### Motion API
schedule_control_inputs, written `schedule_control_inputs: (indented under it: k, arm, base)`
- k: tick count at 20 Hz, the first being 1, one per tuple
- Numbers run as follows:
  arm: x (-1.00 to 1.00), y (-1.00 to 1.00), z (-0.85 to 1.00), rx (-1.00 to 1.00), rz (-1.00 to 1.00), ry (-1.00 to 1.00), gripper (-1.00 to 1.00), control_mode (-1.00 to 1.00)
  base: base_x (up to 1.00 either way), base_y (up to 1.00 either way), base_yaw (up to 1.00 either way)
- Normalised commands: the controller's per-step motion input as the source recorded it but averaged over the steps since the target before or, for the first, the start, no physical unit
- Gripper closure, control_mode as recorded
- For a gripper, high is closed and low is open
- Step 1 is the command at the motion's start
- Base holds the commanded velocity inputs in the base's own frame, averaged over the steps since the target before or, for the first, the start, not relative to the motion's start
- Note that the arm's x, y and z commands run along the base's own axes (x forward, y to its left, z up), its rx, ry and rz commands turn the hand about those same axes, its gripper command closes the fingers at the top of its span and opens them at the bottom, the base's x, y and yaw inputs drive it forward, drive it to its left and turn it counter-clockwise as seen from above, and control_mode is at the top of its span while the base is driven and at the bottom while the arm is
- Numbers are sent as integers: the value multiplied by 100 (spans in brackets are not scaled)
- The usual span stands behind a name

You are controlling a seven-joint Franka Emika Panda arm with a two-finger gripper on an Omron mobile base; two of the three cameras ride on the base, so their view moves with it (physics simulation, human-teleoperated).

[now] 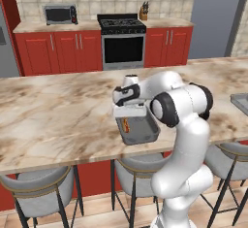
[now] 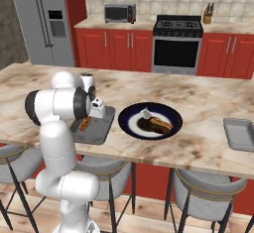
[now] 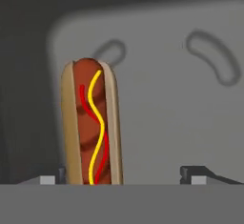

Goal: Place one cooked food and one vegetable from the large plate to each tupperware container.

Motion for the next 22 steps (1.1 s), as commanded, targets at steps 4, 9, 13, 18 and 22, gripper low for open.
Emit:
schedule_control_inputs:
  k: [4, 9, 13, 18, 22]
  arm:
    - [-33, -30, 59, 0, 0, -1, -100, -100]
    - [-40, -77, 42, 0, 2, -3, -100, -100]
    - [-5, -89, 33, 0, 8, -1, -100, -100]
    - [0, -75, 18, -1, 14, -9, -100, -100]
    - [7, -60, 13, -3, 14, -9, -100, -100]
  base:
    - [0, 0, 0]
    - [0, 0, 0]
    - [0, 0, 0]
    - [0, 0, 0]
    - [0, 0, 0]
